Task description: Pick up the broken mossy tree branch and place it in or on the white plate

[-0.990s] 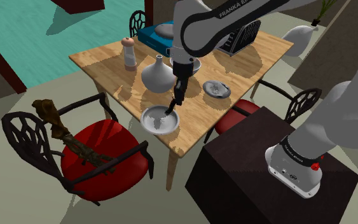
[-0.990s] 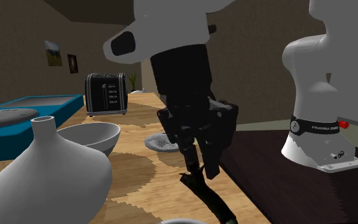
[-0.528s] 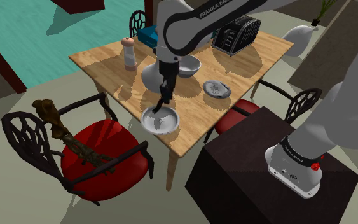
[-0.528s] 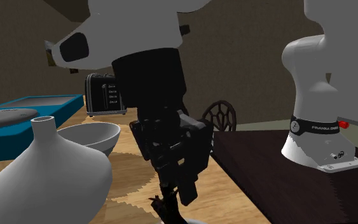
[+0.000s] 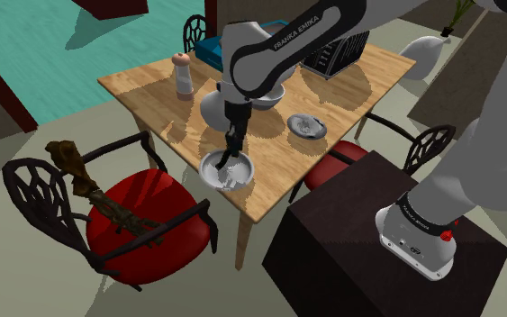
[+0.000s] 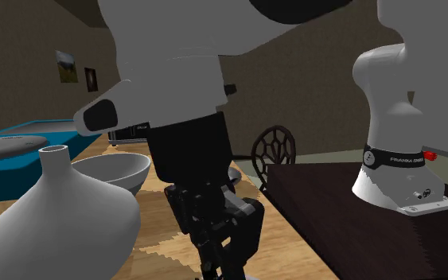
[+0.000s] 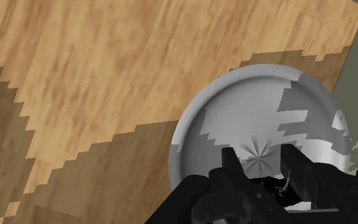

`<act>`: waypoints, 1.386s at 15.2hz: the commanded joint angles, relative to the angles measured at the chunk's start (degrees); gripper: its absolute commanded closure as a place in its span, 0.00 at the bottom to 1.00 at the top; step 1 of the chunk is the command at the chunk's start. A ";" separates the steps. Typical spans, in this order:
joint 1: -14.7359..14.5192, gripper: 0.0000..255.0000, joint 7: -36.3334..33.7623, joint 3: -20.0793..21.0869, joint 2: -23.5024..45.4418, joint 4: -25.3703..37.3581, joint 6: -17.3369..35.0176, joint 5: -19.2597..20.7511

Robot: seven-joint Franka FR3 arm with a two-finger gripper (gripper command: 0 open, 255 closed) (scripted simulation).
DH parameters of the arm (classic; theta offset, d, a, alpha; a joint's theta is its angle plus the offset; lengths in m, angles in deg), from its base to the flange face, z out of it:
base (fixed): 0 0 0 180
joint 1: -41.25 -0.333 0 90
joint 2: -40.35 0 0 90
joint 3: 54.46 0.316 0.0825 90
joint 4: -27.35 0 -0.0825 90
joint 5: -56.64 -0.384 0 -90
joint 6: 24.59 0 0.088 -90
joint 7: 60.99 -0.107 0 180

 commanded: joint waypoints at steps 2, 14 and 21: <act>-0.13 1.00 0.15 -0.10 1.52 -0.33 1.85 0.17; -0.30 0.00 0.29 -0.25 3.40 -0.50 3.88 0.38; 0.45 0.00 0.46 -0.28 0.06 1.30 -1.31 0.19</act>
